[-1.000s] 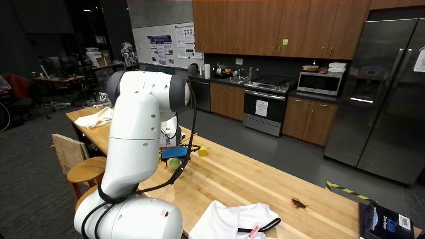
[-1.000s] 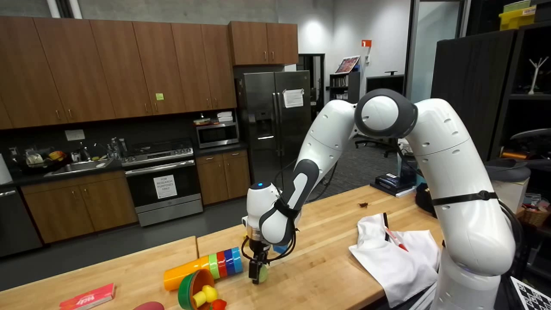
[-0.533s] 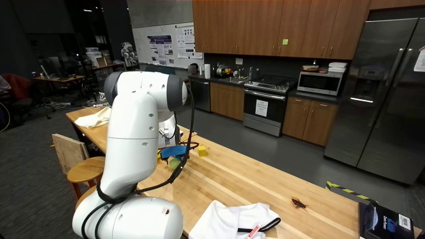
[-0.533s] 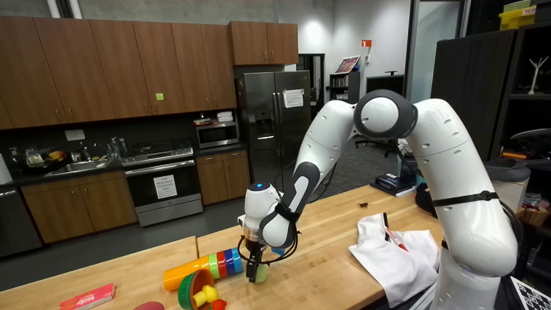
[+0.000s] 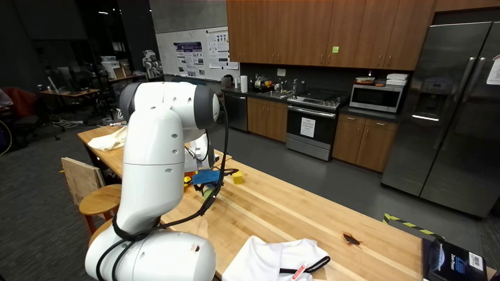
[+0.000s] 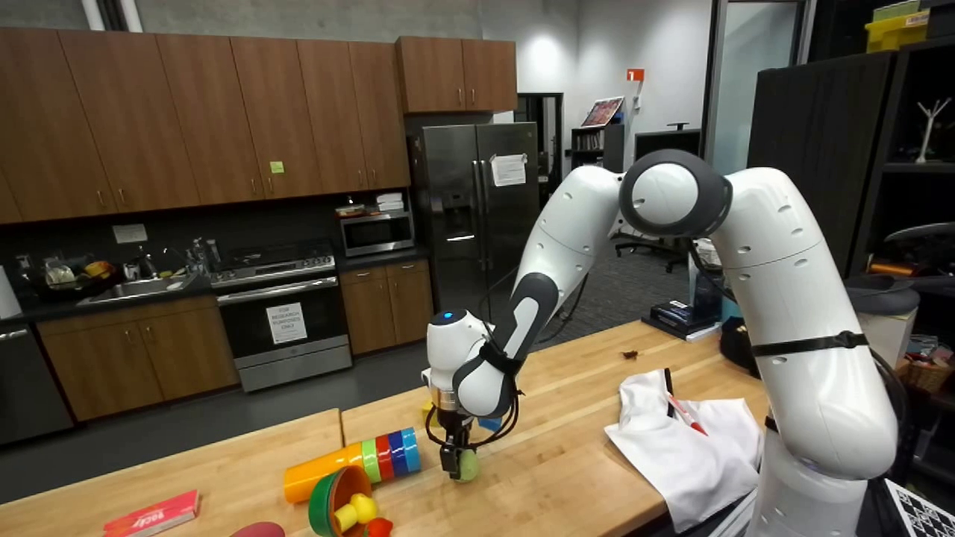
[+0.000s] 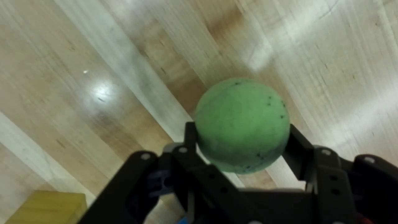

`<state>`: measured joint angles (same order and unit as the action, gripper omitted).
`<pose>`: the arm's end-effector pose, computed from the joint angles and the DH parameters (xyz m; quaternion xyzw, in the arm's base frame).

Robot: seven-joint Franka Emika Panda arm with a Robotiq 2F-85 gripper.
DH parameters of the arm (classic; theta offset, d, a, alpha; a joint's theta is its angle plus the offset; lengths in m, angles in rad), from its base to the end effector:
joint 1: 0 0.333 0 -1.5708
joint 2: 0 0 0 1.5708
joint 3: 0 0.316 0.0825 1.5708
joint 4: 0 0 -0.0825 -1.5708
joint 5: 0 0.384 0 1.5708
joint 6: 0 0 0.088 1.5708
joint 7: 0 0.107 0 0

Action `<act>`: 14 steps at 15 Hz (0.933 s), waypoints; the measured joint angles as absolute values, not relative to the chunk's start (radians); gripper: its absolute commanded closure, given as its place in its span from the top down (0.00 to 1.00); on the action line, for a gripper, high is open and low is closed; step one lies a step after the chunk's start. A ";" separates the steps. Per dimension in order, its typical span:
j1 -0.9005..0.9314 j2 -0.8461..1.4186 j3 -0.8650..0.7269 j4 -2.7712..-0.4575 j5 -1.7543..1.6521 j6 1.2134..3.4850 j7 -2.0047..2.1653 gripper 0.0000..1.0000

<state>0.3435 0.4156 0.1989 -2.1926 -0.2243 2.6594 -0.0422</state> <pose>0.4786 0.2971 0.2024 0.9278 0.3712 0.0356 0.0068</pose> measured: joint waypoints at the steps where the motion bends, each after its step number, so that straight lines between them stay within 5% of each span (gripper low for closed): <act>1: 0.344 0.405 0.187 -2.202 -0.239 2.659 -0.036 0.42; 14: 0.203 0.088 -0.118 -2.641 -0.432 2.953 0.168 0.42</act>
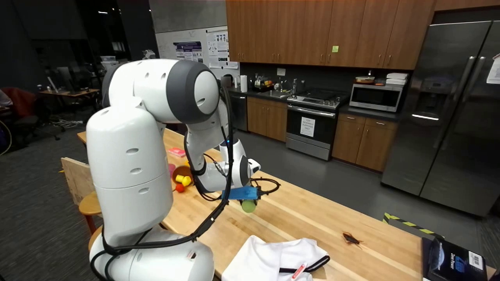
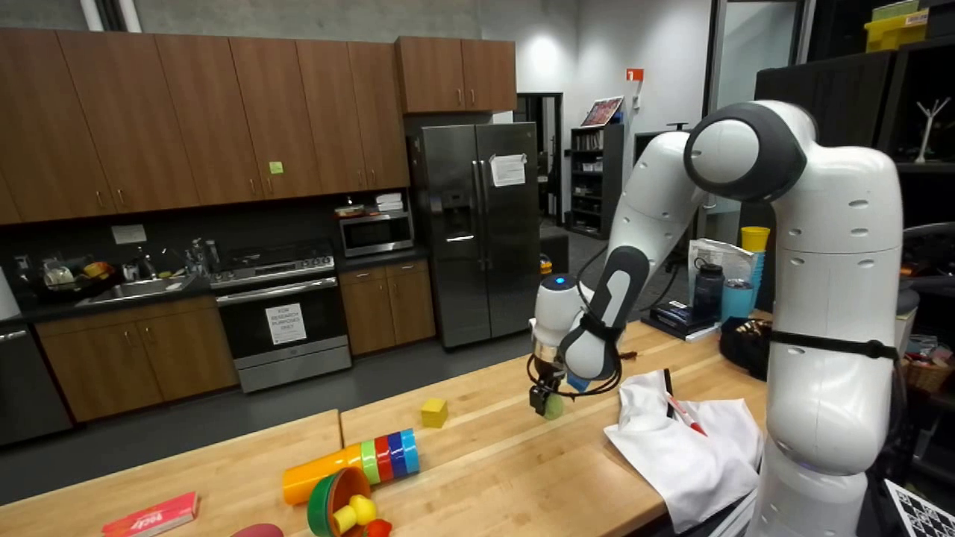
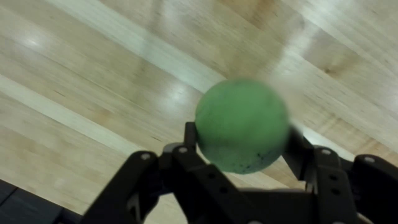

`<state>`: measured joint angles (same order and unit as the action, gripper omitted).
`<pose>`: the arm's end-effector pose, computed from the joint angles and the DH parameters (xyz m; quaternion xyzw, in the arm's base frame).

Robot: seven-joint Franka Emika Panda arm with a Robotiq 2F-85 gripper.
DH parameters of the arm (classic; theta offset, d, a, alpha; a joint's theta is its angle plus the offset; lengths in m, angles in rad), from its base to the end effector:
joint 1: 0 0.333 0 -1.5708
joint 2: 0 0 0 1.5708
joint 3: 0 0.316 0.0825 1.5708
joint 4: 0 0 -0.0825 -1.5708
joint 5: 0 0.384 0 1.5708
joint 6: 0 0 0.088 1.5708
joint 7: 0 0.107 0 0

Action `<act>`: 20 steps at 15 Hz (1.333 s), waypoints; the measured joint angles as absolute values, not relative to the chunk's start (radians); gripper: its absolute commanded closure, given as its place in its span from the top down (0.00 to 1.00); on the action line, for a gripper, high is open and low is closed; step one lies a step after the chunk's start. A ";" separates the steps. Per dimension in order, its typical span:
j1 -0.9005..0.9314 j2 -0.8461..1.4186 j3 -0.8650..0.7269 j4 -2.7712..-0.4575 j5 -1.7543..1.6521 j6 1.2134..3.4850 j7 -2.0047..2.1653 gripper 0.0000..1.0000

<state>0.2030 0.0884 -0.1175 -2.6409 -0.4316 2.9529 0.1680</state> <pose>0.4396 0.0647 0.2344 0.9779 0.1651 0.1160 0.0542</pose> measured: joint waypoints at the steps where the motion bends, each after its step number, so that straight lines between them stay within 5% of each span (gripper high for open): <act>1: 0.183 0.056 -0.155 -2.681 -0.458 2.977 0.181 0.42; 11: 0.023 -0.058 -0.415 -2.774 -0.564 3.040 0.214 0.42; 17: 0.117 -0.059 -0.494 -2.769 -0.150 2.889 0.009 0.42; 20: 0.033 -0.072 -0.412 -2.777 -0.004 2.821 -0.077 0.42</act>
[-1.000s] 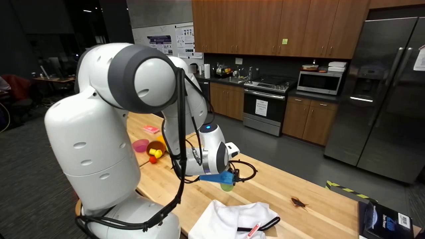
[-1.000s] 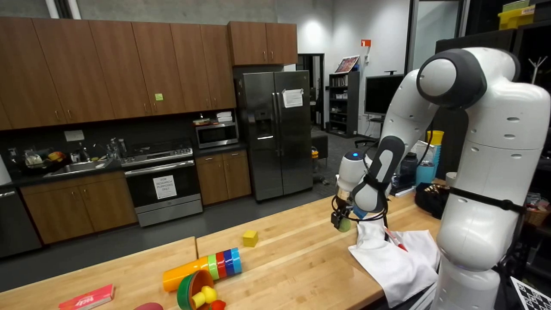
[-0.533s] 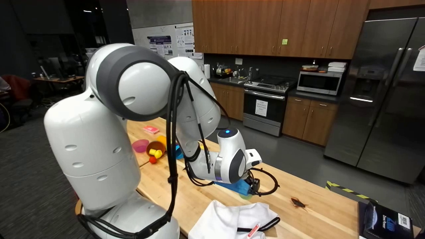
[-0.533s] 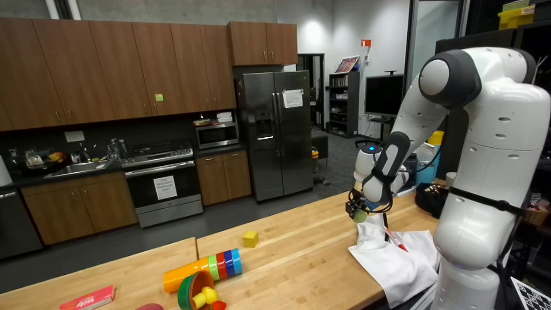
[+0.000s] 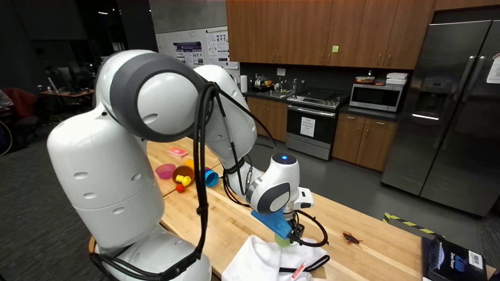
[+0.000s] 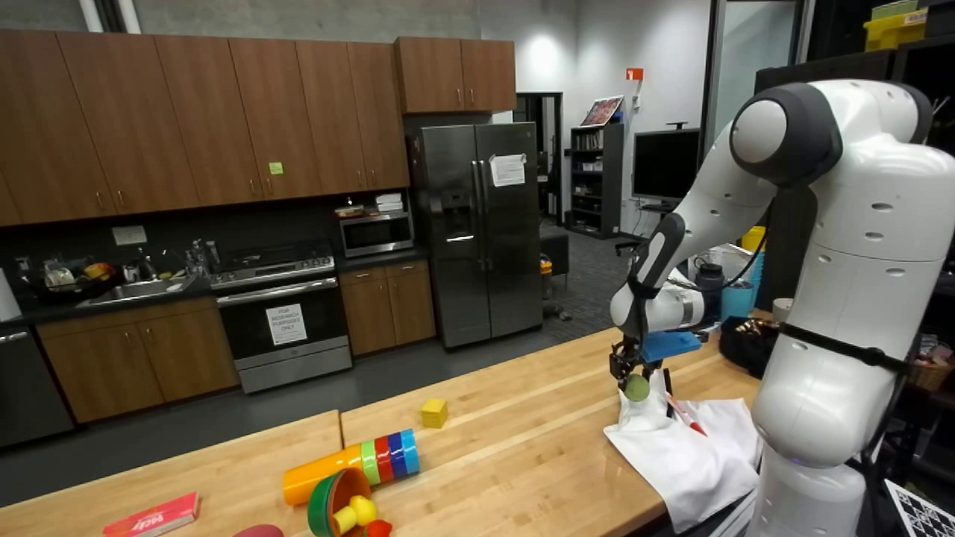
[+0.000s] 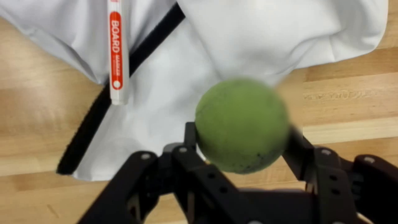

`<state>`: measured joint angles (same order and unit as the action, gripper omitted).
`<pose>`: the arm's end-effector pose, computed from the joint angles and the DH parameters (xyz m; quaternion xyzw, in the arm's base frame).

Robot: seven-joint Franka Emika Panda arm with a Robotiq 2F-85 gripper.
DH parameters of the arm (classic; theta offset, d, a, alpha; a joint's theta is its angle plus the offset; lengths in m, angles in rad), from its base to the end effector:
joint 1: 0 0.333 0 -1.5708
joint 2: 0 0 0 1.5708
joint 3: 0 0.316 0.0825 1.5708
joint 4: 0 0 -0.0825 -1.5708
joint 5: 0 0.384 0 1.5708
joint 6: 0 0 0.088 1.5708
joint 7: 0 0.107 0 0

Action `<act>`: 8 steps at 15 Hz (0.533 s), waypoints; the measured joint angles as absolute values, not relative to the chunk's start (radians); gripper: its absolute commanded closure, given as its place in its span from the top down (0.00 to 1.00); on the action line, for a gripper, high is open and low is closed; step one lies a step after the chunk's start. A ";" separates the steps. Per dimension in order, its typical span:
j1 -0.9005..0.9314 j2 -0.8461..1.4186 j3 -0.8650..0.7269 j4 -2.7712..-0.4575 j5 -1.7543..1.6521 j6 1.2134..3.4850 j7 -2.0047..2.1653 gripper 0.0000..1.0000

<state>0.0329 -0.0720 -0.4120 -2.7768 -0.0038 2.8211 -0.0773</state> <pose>0.3691 -0.1436 0.2427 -0.9873 0.1487 -0.0568 0.0009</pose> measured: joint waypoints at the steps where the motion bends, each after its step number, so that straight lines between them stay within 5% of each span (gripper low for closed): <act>1: -0.003 -0.071 -0.389 -2.777 0.011 2.812 -0.085 0.42; 4: -0.075 -0.067 -0.344 -2.777 0.037 2.803 -0.088 0.42; 5: -0.089 -0.067 -0.330 -2.777 0.051 2.802 -0.088 0.85; 6: -0.097 -0.067 -0.316 -2.777 0.063 2.801 -0.087 0.92; 7: -0.101 -0.066 -0.301 -2.777 0.070 2.798 -0.087 0.95; 8: -0.101 -0.065 -0.283 -2.777 0.083 2.792 -0.087 0.77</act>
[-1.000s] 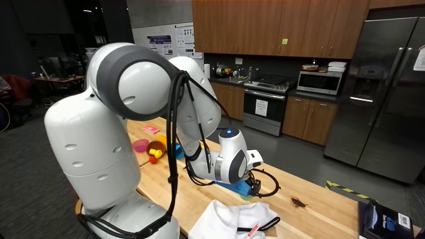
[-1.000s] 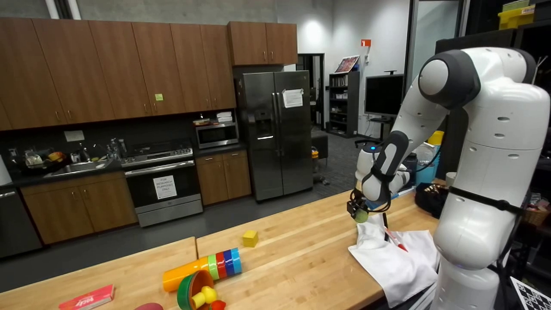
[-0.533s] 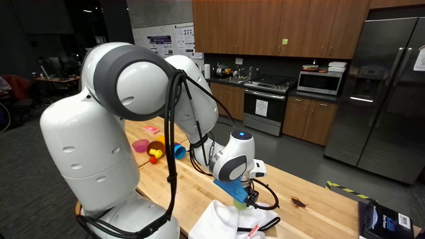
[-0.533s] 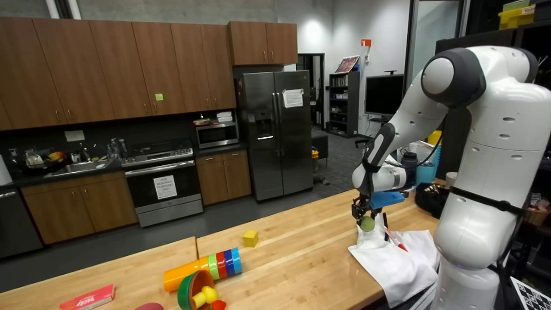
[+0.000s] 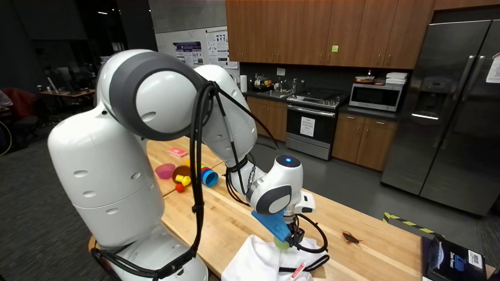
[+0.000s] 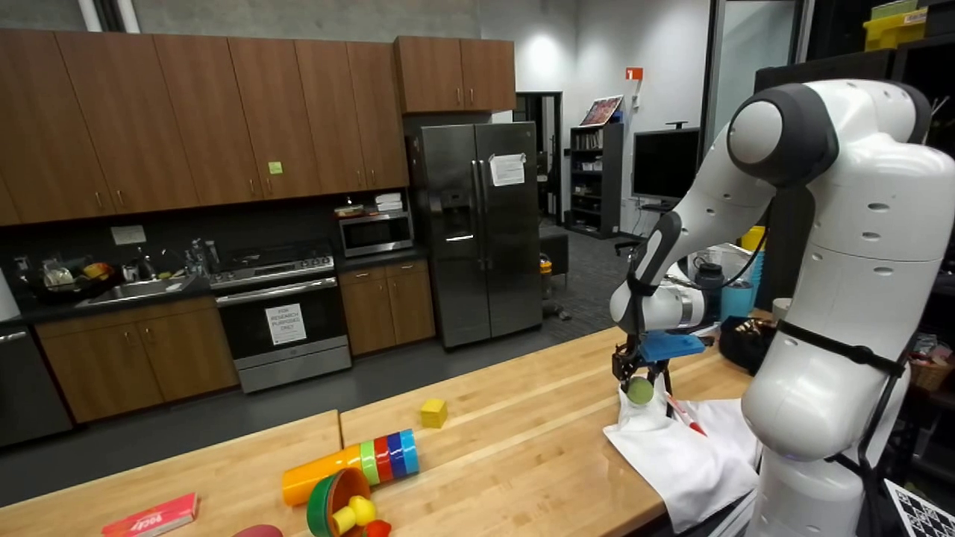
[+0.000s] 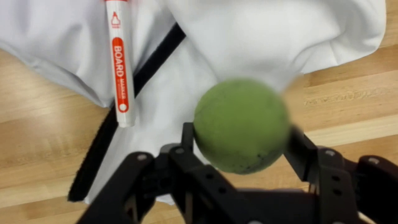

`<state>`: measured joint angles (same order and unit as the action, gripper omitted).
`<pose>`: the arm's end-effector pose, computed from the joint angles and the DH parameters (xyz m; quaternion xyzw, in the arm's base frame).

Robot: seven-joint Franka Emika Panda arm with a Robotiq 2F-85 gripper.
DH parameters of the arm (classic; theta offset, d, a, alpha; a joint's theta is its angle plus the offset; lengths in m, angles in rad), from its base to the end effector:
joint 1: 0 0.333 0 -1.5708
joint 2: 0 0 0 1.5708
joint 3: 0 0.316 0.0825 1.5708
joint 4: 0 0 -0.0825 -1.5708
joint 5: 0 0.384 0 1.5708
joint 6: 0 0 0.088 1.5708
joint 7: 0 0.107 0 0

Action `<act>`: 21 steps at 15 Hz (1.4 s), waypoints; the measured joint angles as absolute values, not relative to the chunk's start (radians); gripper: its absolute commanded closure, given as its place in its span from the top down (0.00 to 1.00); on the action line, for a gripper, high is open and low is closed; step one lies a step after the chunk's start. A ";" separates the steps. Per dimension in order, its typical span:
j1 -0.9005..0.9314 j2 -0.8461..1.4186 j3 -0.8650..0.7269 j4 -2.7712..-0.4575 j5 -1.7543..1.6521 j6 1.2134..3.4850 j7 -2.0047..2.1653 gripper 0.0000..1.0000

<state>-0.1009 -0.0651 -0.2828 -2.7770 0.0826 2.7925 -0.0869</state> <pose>0.3634 -0.1487 0.2383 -0.9816 0.1855 -0.0433 0.0150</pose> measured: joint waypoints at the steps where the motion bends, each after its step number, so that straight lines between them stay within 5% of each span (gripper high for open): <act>1: -0.103 -0.064 -0.270 -2.777 0.085 2.792 -0.086 0.83; 3: -0.106 -0.062 -0.261 -2.777 0.085 2.792 -0.085 0.95; 15: -0.119 -0.041 -0.233 -2.753 0.015 2.793 -0.149 1.00; 21: -0.023 0.080 -0.047 -2.647 0.083 2.791 -0.262 1.00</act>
<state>-0.0228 0.0797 -0.0465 -2.6468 0.0830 2.7912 -0.2623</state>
